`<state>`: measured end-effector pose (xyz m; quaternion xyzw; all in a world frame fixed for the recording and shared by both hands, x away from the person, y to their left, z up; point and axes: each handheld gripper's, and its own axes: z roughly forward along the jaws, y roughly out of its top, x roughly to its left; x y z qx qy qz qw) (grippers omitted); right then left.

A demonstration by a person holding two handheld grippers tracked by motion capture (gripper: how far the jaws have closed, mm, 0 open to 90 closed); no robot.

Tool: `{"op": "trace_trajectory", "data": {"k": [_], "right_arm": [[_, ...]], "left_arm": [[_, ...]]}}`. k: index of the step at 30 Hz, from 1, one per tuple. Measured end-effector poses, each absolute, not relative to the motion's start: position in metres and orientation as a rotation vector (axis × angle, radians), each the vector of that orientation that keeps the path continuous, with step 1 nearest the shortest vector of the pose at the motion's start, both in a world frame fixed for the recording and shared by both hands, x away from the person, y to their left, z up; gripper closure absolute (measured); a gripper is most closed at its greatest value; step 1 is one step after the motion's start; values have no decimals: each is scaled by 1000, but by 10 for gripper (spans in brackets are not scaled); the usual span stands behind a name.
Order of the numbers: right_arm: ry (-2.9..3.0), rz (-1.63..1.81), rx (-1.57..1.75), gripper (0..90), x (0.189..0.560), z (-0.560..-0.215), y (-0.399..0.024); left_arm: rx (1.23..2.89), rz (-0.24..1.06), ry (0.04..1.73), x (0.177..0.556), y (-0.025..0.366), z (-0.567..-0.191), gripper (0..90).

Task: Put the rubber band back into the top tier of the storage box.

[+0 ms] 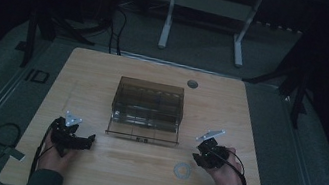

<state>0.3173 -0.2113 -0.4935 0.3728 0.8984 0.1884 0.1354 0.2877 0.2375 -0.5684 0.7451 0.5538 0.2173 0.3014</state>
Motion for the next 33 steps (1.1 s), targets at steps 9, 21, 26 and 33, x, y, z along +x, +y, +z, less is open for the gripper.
{"op": "trace_trajectory", "data": {"k": [9,21,26,33], "right_arm": [[2641,530,1046,660,317,-494,-205],[2686,503,999,659,316,-498,-196],[2708,484,976,657,315,-500,-191],[2738,463,958,657,313,-505,-186]], "left_arm": [[1977,576,1469,288,238,-568,38],[1976,576,1469,288,237,-568,38],[1976,576,1469,288,237,-568,38],[1976,576,1469,288,237,-568,38]]}}
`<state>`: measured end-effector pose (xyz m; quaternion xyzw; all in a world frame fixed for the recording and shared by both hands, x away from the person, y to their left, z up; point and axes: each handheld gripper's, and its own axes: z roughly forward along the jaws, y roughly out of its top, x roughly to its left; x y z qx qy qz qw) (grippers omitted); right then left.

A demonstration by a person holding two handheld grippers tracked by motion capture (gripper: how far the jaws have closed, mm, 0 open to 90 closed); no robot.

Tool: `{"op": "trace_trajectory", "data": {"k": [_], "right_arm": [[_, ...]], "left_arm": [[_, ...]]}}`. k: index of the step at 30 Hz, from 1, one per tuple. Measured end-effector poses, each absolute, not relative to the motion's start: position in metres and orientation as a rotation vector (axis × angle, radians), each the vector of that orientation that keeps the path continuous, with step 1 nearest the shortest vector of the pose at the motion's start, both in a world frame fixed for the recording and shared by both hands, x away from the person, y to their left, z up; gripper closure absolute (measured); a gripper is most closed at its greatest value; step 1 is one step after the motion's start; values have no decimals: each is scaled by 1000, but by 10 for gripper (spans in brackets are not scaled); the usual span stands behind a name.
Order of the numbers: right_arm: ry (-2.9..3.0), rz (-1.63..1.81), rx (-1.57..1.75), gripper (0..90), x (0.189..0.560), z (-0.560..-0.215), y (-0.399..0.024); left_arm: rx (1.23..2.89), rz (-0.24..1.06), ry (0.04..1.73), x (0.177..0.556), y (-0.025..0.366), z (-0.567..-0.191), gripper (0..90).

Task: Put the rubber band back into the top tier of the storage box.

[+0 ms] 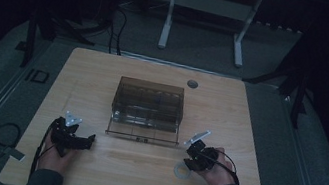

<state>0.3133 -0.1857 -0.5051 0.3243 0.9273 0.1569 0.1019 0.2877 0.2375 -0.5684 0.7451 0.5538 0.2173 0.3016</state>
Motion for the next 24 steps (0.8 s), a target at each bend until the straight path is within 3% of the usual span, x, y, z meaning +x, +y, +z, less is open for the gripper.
{"op": "trace_trajectory", "data": {"k": [24], "right_arm": [[2819,355,912,666,314,-517,-179]], "left_arm": [[1976,576,1469,288,237,-568,38]]}}
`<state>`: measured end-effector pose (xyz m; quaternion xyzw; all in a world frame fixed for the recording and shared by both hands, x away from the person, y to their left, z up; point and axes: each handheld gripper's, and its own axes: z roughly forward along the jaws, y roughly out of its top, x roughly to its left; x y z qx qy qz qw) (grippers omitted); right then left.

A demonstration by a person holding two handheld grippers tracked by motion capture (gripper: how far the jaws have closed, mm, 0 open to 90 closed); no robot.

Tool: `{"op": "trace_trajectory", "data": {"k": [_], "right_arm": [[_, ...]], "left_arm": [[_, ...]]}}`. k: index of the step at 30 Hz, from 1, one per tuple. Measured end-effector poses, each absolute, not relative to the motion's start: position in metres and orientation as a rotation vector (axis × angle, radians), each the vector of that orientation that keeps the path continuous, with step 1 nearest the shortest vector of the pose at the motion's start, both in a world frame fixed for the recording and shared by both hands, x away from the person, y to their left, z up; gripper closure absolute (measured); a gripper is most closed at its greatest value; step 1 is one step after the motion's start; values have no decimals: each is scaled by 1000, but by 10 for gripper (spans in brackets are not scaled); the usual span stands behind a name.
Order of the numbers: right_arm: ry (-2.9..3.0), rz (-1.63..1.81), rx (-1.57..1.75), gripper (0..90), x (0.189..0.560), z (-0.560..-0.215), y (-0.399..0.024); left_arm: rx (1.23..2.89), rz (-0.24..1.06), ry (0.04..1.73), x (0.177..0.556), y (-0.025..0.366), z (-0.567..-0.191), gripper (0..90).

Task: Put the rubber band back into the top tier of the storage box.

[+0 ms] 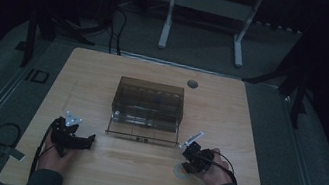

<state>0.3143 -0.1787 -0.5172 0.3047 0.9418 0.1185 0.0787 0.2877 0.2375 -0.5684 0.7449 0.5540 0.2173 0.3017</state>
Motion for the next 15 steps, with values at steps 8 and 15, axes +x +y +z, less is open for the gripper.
{"op": "trace_trajectory", "data": {"k": [8,15], "right_arm": [[2835,321,910,667,315,-520,-181],[2849,285,903,667,316,-520,-185]], "left_arm": [[1976,576,1469,288,237,-568,38],[1976,576,1469,288,237,-568,38]]}}
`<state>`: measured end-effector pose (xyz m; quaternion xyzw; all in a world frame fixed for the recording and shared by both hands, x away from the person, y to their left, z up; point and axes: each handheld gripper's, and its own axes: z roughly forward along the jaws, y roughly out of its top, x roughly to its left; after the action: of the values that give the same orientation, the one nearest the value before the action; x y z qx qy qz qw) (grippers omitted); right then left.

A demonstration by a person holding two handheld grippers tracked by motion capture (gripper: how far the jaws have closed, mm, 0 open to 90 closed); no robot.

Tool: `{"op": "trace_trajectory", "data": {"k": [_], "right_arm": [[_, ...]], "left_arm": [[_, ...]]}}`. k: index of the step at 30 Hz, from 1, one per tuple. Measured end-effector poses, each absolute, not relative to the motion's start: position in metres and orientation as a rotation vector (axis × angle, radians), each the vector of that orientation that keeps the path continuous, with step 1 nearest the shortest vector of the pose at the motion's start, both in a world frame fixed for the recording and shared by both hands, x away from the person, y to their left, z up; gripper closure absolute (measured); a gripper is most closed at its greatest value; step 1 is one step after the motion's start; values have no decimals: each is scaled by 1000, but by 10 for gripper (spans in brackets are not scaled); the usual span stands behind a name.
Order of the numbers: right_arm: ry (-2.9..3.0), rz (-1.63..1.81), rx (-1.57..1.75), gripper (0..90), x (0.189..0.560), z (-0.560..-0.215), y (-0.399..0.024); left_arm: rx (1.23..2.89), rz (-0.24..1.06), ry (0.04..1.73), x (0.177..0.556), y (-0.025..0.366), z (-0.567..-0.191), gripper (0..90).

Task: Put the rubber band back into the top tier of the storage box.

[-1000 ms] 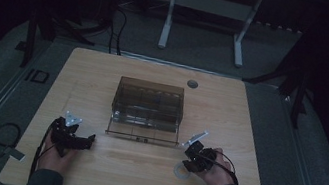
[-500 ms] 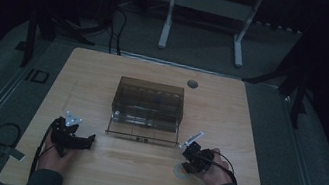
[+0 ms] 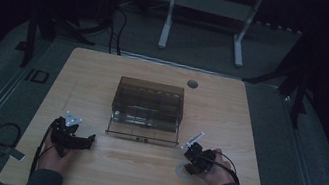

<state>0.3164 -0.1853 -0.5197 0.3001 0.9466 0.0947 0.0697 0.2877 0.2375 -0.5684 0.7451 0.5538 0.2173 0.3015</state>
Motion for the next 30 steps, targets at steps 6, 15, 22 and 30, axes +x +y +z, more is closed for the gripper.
{"op": "trace_trajectory", "data": {"k": [6,15,22,30], "right_arm": [[2870,241,905,670,318,-520,-188],[2898,175,925,692,320,-519,-192],[2925,135,945,713,322,-519,-194],[2947,87,950,736,324,-519,-197]], "left_arm": [[1976,577,1469,288,237,-568,38],[1976,577,1469,288,237,-568,38],[1976,576,1469,288,237,-568,38],[1976,576,1469,288,237,-568,38]]}}
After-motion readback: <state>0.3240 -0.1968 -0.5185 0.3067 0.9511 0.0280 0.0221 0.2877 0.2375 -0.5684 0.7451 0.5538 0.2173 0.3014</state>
